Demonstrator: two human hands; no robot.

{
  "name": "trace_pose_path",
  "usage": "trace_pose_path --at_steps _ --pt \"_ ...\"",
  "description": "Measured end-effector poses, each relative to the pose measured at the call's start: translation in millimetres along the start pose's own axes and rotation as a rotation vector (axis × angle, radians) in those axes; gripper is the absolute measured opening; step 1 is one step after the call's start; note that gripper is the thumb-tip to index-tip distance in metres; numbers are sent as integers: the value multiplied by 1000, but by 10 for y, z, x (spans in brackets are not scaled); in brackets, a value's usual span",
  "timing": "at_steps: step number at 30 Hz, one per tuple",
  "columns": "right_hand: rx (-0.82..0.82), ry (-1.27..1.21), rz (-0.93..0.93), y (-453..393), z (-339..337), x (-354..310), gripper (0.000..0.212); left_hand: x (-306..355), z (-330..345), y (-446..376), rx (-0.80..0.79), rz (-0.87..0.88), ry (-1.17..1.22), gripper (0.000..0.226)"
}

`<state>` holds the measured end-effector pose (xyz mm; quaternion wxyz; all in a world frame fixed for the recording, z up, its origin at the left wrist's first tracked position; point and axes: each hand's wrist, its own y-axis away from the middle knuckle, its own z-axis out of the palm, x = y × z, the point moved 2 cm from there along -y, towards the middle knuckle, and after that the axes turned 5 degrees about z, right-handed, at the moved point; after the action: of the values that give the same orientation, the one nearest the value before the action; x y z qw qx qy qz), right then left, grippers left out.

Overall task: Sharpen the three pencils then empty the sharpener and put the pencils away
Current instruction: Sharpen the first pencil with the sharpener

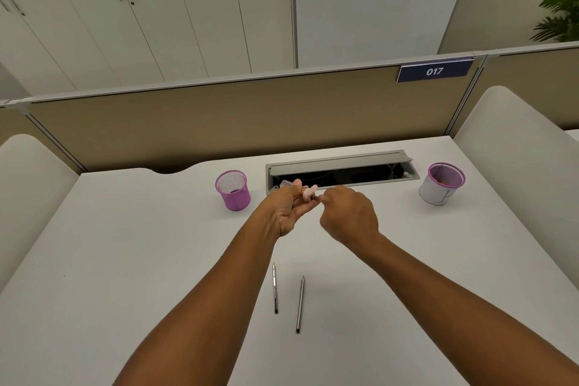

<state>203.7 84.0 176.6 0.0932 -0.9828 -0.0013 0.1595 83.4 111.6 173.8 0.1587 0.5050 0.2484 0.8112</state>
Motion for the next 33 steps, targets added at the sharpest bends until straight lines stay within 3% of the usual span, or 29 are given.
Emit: trace_pose_path --at_steps 3,5,10,14,16,18,20,23,26,30,33 --pt "-522 -525 525 -128 -116 56 33 -32 -15 -11 -25 0 -8 32" --pt "-629 -730 667 -154 -137 73 32 -45 -18 -14 -28 -3 -11 26" --pt "-453 -580 406 -137 -67 72 19 -12 -14 -30 7 2 -26 28" --pt "-172 -97 103 -74 -60 7 11 -26 -20 -29 11 -3 -16 35" --pt "-99 23 -8 -10 -78 -67 7 -14 -17 -42 3 4 -14 35" --pt "-118 4 5 11 -65 -66 6 4 -23 -44 -10 15 -21 37" --pt "-188 -84 109 -24 -63 -37 20 13 -41 -28 -21 16 -27 40" --pt "-389 -362 322 -126 -61 19 36 16 -77 -28 -47 7 -29 40" --pt "-515 -576 453 -158 -67 38 33 54 -65 -43 -74 13 -28 40" --pt "-335 -242 196 -171 -83 9 38 93 -44 -38 -44 39 28 38" --pt "-267 -174 144 -136 -60 43 29 91 -110 -93 12 41 89 42"
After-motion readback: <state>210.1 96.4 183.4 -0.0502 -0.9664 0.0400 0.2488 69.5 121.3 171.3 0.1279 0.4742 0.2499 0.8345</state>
